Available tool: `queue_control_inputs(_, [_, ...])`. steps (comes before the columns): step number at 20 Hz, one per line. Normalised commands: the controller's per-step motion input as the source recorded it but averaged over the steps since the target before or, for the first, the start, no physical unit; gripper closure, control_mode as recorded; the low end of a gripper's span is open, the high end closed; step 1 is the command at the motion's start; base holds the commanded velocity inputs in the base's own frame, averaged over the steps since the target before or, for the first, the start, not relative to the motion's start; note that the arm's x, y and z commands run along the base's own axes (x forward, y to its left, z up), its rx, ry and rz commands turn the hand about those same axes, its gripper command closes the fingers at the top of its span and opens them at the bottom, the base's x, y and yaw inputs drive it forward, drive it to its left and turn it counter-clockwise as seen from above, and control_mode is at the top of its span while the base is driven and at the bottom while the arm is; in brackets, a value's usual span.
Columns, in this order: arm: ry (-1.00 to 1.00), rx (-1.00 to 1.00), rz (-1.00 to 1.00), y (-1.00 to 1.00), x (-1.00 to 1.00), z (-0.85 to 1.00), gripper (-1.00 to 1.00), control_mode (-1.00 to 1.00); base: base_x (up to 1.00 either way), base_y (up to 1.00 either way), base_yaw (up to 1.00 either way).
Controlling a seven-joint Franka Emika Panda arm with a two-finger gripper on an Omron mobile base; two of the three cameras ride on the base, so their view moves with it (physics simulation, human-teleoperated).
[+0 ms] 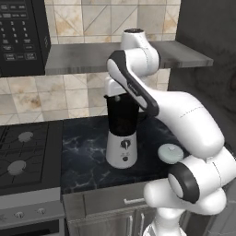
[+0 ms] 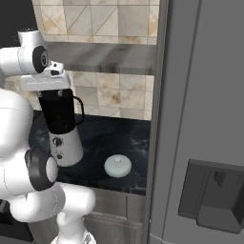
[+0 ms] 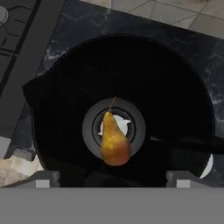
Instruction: Open the blender lid, put the pear in the blender, close the lid, and start the blender.
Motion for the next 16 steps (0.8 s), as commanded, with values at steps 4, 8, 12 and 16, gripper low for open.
queue_control_inputs(4, [-0.27,0.0,0.0,-0.05,-0.45,0.47,-1.0,-1.0,0.0,0.0,0.0])
queue_control_inputs(8, [-0.2,0.01,0.0,-0.36,-0.62,0.13,-1.0,-1.0,0.0,0.0,0.0])
queue_control_inputs(12, [-0.13,0.07,0.0,-0.77,-0.76,-0.04,-1.0,-1.0,0.0,0.0,0.0])
queue_control_inputs(16, [-0.06,0.04,0.0,-0.99,-0.62,-0.55,-1.0,-1.0,0.0,0.0,0.0])
